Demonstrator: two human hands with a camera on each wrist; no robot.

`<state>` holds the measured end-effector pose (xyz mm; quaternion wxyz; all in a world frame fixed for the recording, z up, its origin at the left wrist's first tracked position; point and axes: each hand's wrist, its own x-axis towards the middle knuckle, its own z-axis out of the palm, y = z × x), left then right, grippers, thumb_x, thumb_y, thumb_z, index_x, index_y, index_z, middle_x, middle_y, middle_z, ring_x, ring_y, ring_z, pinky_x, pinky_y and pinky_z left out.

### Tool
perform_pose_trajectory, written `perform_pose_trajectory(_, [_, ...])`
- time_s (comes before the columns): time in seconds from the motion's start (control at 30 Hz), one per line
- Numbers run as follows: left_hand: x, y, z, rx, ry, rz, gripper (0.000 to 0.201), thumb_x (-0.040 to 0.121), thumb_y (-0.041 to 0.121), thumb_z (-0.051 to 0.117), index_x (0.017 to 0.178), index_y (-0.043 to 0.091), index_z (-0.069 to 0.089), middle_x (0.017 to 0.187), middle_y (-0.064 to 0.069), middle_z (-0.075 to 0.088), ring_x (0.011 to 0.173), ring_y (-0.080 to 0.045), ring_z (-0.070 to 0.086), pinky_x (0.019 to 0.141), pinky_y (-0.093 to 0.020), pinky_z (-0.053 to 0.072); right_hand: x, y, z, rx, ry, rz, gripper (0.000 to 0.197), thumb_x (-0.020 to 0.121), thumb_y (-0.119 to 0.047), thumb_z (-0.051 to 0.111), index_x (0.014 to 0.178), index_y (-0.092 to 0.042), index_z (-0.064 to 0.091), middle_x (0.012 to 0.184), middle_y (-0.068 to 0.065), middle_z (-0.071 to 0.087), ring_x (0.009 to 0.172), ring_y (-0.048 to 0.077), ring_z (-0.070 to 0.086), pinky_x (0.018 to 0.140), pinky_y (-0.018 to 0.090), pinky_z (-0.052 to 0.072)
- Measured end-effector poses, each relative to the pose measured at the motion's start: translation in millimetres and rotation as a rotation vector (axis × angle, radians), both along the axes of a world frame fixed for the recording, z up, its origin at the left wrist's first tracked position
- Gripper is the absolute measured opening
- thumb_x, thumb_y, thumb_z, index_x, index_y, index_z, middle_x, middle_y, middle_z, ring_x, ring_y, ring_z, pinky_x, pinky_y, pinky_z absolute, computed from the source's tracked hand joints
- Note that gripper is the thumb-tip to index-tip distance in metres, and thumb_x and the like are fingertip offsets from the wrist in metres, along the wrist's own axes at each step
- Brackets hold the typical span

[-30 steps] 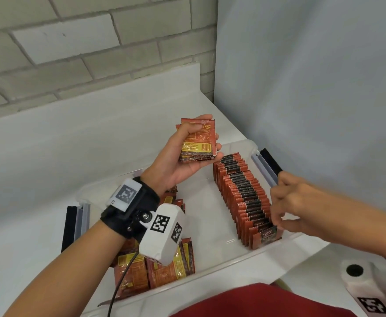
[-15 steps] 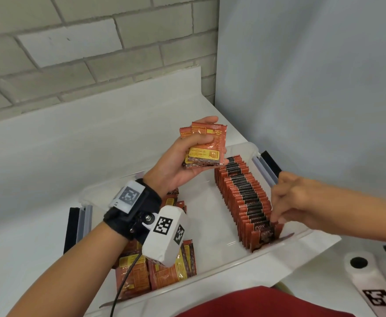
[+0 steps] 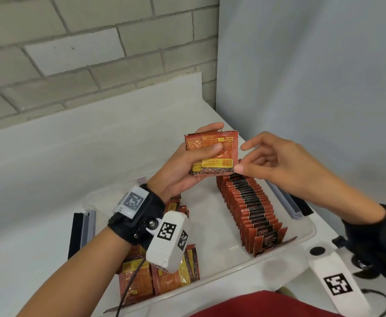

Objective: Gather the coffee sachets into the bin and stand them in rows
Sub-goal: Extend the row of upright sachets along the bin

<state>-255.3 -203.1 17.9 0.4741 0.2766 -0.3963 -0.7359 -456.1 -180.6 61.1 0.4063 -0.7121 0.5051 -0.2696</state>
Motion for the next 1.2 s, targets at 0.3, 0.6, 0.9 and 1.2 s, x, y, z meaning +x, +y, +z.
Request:
perform_pose_trajectory(0.3, [-1, 1, 0, 0.13, -0.012, -0.058, 0.073, 0.059, 0.056, 0.078, 0.118, 0.014, 0.067, 0.12, -0.015, 0.066, 0.107, -0.029, 0.065, 0.076, -0.04, 0.059, 2, -3, 2, -0.074, -0.248, -0.062, 0.008, 0.081, -0.009, 0.072, 0.087, -0.011, 0.066, 0.074, -0.001, 0.07, 0.064, 0.003, 0.064, 0.064, 0.014, 0.051])
perform_pose_trajectory(0.6, [-1, -1, -4, 0.145, 0.028, -0.154, 0.057, 0.063, 0.025, 0.086, 0.116, 0.014, 0.067, 0.103, -0.015, 0.07, 0.081, -0.025, 0.07, 0.066, -0.037, 0.06, -4, 2, 7, -0.269, -0.196, -0.015, 0.012, 0.074, -0.022, 0.07, 0.085, -0.018, 0.072, 0.092, -0.009, 0.074, 0.091, 0.008, 0.07, 0.084, 0.019, 0.054])
perform_pose_trajectory(0.9, [-4, -1, -2, 0.024, 0.09, 0.022, 0.044, 0.064, 0.011, 0.077, 0.105, 0.025, 0.071, 0.106, -0.008, 0.071, 0.095, -0.026, 0.07, 0.074, -0.037, 0.06, -1, -3, 1, -0.155, -0.23, -0.108, 0.011, 0.089, -0.009, 0.063, 0.094, -0.018, 0.069, 0.088, -0.003, 0.074, 0.083, 0.007, 0.069, 0.08, 0.015, 0.052])
perform_pose_trajectory(1.2, [-5, 0, 2, -0.023, 0.101, 0.189, 0.038, 0.08, 0.004, 0.06, 0.113, 0.023, 0.059, 0.103, -0.005, 0.069, 0.096, -0.023, 0.068, 0.081, -0.037, 0.056, 11, 11, -4, 0.222, -0.438, -0.097, 0.028, 0.073, -0.017, 0.074, 0.094, 0.0, 0.063, 0.082, 0.011, 0.074, 0.074, 0.02, 0.072, 0.074, 0.022, 0.058])
